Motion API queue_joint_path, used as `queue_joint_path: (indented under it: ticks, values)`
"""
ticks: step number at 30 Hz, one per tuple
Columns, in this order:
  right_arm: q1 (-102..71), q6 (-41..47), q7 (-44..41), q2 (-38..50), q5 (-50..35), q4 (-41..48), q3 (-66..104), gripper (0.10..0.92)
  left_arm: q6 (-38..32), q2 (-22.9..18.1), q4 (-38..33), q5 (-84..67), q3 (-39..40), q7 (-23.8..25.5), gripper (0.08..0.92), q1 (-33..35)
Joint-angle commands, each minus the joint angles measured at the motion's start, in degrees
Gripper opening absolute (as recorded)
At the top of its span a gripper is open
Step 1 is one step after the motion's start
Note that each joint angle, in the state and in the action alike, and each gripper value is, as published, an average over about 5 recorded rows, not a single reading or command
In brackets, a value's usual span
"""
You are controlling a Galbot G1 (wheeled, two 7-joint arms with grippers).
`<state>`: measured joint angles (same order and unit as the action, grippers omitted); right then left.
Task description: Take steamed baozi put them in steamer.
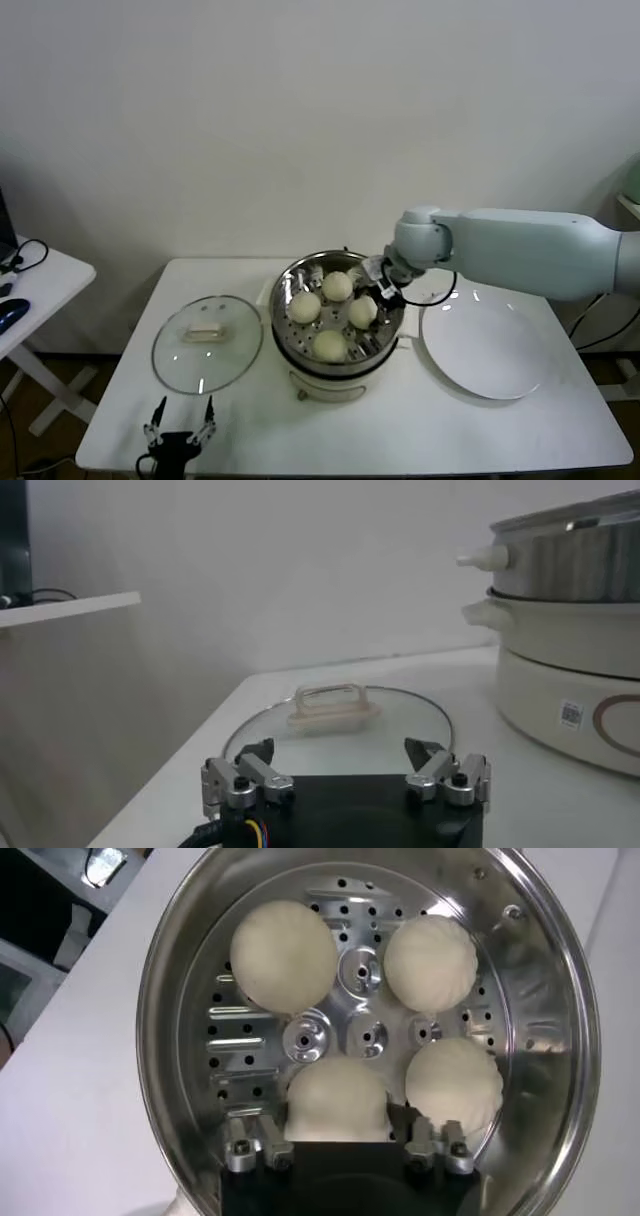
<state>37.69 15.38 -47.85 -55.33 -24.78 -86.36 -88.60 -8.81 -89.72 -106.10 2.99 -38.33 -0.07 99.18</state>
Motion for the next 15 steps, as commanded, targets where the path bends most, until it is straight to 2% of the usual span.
queue_joint_path:
  ticks: [1, 5, 8, 11, 15]
  values:
    - [8.8, -0.6, -1.8, 2.6, -6.8, -1.7, -3.2, 0.742, 0.0, 0.2, -0.4, 0.0, 0.0, 0.1, 0.823, 0.2]
    - [15.6, -0.8, -2.3, 6.9, -10.2, -2.1, -5.3, 0.813, 0.1, 0.2, -0.8, 0.0, 0.1, 0.1, 0.823, 0.2]
    - [17.3, 0.2, 1.2, 11.7, -12.1, -2.1, -3.4, 0.821, 0.1, 0.2, -1.2, 0.0, 0.3, 0.1, 0.823, 0.2]
    - [13.0, 1.3, 10.4, 19.1, -15.8, -3.0, 4.0, 0.823, 0.0, 0.2, -1.6, -0.1, 0.6, 0.0, 0.823, 0.3]
    - [-5.1, 1.4, 26.8, 30.1, -20.5, -5.0, 25.1, 0.823, 0.1, 0.1, -2.3, 0.2, 1.5, 0.1, 0.823, 0.4]
